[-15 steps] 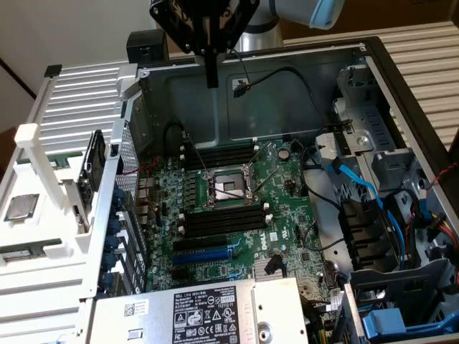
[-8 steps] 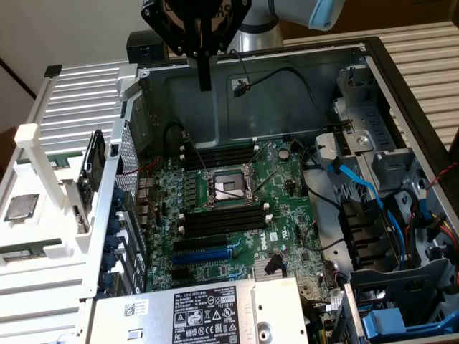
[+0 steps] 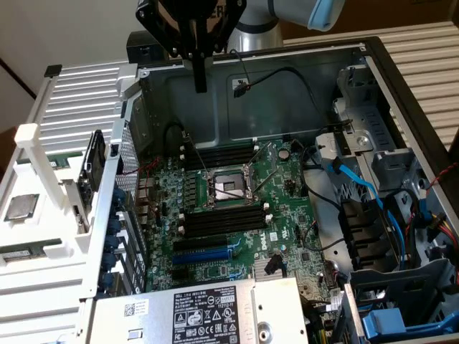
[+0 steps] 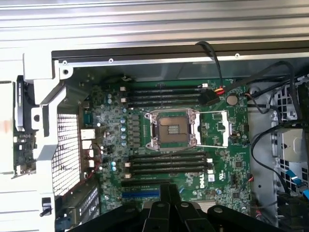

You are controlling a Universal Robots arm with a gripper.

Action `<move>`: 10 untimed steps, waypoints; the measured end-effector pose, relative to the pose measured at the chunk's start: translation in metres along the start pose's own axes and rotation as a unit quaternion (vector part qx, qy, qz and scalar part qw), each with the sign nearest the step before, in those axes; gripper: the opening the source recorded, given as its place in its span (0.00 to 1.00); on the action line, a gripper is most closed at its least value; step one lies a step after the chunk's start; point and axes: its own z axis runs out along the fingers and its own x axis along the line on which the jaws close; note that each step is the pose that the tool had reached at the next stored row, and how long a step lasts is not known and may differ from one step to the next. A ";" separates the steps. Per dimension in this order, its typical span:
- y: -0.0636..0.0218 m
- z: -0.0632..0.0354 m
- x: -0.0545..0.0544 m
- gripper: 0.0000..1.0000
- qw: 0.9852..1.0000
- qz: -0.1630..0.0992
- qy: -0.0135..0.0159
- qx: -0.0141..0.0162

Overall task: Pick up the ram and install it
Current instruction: 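Reach for the ram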

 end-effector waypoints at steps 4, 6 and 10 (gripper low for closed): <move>0.0003 -0.0002 0.008 0.10 1.000 0.000 -0.002 0.000; 0.0029 -0.0002 0.011 0.10 1.000 0.000 -0.006 0.001; 0.0106 -0.0002 0.015 0.10 1.000 0.000 -0.011 0.003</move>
